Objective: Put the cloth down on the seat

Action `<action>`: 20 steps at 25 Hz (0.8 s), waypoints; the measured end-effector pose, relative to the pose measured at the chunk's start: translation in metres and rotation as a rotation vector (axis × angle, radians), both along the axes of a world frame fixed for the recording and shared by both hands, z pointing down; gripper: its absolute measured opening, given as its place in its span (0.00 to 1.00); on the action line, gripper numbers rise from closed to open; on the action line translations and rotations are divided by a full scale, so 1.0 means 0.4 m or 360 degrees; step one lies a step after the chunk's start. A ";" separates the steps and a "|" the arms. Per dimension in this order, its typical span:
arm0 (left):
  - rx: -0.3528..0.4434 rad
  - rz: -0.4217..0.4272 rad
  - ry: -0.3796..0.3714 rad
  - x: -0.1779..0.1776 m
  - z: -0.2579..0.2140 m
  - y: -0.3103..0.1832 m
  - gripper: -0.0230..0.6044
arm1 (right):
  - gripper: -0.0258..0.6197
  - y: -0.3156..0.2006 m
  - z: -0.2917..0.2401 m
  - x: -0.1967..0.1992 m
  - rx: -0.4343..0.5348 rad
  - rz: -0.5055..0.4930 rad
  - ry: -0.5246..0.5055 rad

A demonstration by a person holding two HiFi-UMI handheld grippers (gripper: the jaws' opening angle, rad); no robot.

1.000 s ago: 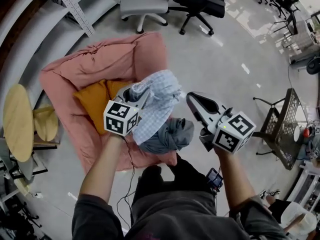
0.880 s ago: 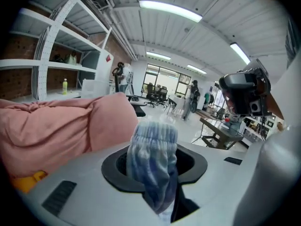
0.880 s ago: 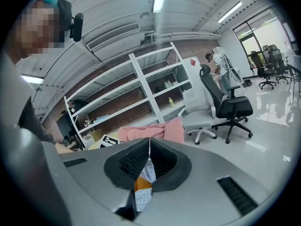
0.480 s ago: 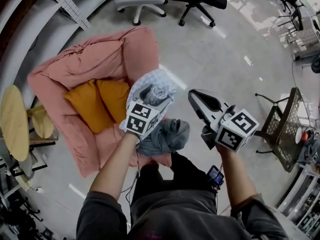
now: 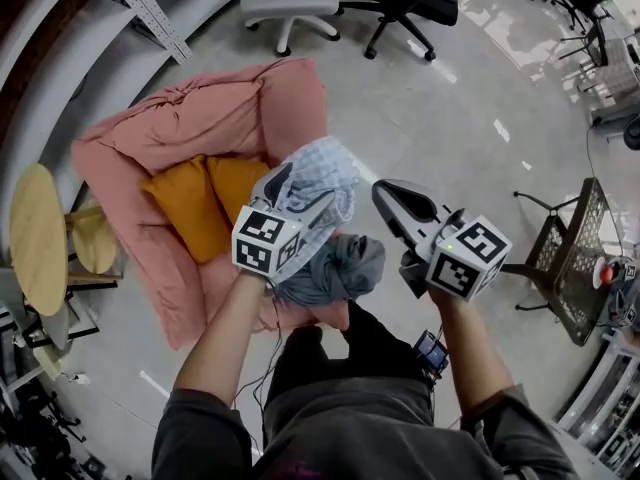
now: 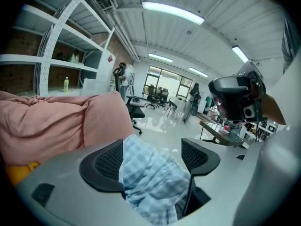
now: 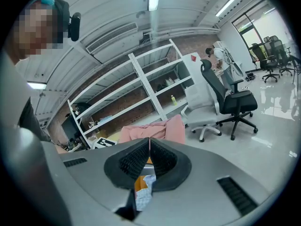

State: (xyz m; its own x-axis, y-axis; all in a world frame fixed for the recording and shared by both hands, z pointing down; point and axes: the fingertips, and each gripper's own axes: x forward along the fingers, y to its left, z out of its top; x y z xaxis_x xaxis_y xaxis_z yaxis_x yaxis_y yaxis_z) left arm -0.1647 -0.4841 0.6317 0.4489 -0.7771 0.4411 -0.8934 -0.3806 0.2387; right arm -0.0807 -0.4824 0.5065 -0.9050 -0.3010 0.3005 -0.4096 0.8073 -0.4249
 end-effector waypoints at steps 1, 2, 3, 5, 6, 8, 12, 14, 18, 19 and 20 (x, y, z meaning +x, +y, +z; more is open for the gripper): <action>0.0005 0.0002 -0.0002 -0.004 -0.008 0.007 0.64 | 0.07 0.009 -0.006 -0.003 0.0005 0.0005 0.0000; 0.0012 0.0008 -0.0005 -0.007 -0.016 0.015 0.64 | 0.07 0.017 -0.013 -0.004 0.0010 0.0011 0.0001; 0.0020 0.0014 -0.0006 -0.009 -0.025 0.022 0.64 | 0.07 0.025 -0.019 -0.005 0.0017 0.0016 0.0002; 0.0040 0.0017 0.0000 -0.013 -0.046 0.035 0.64 | 0.07 0.041 -0.032 -0.005 0.0030 0.0026 0.0005; 0.0051 0.0016 0.0006 -0.014 -0.058 0.042 0.64 | 0.07 0.049 -0.040 -0.006 0.0035 0.0031 0.0007; 0.0078 0.0023 0.0019 -0.014 -0.089 0.054 0.64 | 0.07 0.064 -0.057 -0.008 0.0049 0.0039 0.0004; 0.0175 0.0056 0.0041 -0.007 -0.189 0.084 0.64 | 0.07 0.090 -0.113 -0.024 0.0106 0.0054 -0.0013; 0.0237 0.0070 0.0038 -0.001 -0.250 0.103 0.59 | 0.07 0.105 -0.149 -0.033 0.0146 0.0053 -0.0027; 0.0368 0.0090 0.0009 0.008 -0.373 0.143 0.35 | 0.07 0.137 -0.221 -0.052 0.0215 0.0040 -0.0048; 0.0391 0.0090 0.0002 0.009 -0.399 0.154 0.29 | 0.07 0.145 -0.236 -0.056 0.0226 0.0038 -0.0051; 0.0410 0.0087 -0.0003 0.009 -0.422 0.163 0.23 | 0.07 0.153 -0.250 -0.060 0.0235 0.0038 -0.0054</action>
